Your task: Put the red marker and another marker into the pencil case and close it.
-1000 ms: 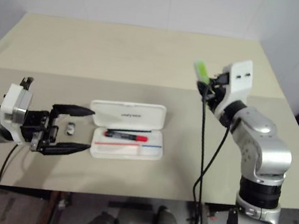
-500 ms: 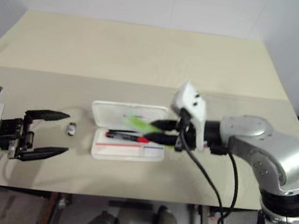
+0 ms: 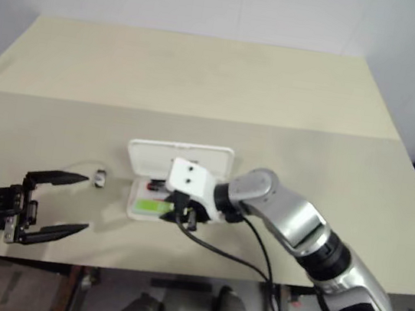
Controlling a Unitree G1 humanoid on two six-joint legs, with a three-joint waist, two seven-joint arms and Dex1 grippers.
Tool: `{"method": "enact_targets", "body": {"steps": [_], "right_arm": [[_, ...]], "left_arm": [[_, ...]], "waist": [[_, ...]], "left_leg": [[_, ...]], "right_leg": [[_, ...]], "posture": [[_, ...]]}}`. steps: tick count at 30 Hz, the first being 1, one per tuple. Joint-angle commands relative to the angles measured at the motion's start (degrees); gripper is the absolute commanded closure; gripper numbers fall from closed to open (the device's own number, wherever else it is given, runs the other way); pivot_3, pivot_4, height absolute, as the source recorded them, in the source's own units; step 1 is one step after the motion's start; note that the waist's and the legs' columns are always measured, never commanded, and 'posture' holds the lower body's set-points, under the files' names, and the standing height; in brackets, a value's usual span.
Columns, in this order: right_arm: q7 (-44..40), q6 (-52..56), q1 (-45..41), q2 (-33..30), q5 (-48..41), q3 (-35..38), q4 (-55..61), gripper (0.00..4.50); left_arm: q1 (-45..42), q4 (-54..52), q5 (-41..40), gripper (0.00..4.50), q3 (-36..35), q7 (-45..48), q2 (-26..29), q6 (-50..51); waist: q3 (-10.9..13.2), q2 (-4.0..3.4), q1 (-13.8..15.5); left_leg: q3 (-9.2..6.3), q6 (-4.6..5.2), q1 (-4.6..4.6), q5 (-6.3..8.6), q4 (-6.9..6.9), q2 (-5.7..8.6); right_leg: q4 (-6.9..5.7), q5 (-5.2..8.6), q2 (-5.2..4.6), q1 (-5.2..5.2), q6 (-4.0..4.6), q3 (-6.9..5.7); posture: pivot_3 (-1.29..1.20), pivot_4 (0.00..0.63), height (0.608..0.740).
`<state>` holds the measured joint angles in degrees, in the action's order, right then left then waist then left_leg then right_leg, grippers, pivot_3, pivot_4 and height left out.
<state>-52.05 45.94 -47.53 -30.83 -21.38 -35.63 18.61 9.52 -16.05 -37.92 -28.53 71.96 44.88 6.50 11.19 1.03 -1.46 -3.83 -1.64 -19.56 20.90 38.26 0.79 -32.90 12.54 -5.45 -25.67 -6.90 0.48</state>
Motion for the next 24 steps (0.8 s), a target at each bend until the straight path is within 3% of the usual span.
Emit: {"method": "enact_targets", "body": {"steps": [1, 22, 23, 24], "right_arm": [[-2.42, -4.68, -1.66, 1.45, 3.73, -1.36, -1.50, 3.39], [-6.32, -13.89, -3.76, 11.30, 14.14, -1.34, -12.92, 3.39], [-6.83, -13.83, -3.63, 11.11, 14.19, -1.38, -12.71, 2.66], [-7.62, -13.89, -3.41, 10.61, 14.18, -1.51, -12.21, 2.37]], "left_arm": [[0.47, -2.60, -1.11, 0.00, -1.63, -0.90, -0.01, -0.39], [-0.51, -3.56, -2.28, 0.00, -1.41, -1.74, 0.45, 0.47], [-0.46, -3.62, -2.30, 0.00, -1.49, -1.77, 0.45, 0.45], [-0.40, -3.69, -2.31, 0.00, -1.57, -1.82, 0.45, 0.45]], "waist": [[0.00, 0.00, -0.06], [0.00, 0.00, -0.24], [0.00, 0.01, -0.24], [0.00, 0.00, -0.23]], "left_leg": [[0.00, -0.10, -0.01, -0.05, 0.00, 0.00], [0.01, -0.30, 0.04, -0.13, -0.02, -0.02], [0.01, -0.29, 0.04, -0.13, -0.02, -0.03], [0.01, -0.30, 0.04, -0.13, -0.02, -0.03]], "right_leg": [[0.01, 0.00, -0.01, 0.00, 0.00, 0.00], [-0.07, 0.02, 0.02, -0.01, 0.04, -0.01], [-0.07, 0.02, 0.02, -0.01, 0.04, -0.01], [-0.07, 0.02, 0.02, -0.02, 0.04, -0.01]], "posture": [[0.00, 0.150, 0.740], [0.00, 0.150, 0.740], [0.00, 0.150, 0.740], [0.00, 0.150, 0.740]]}}
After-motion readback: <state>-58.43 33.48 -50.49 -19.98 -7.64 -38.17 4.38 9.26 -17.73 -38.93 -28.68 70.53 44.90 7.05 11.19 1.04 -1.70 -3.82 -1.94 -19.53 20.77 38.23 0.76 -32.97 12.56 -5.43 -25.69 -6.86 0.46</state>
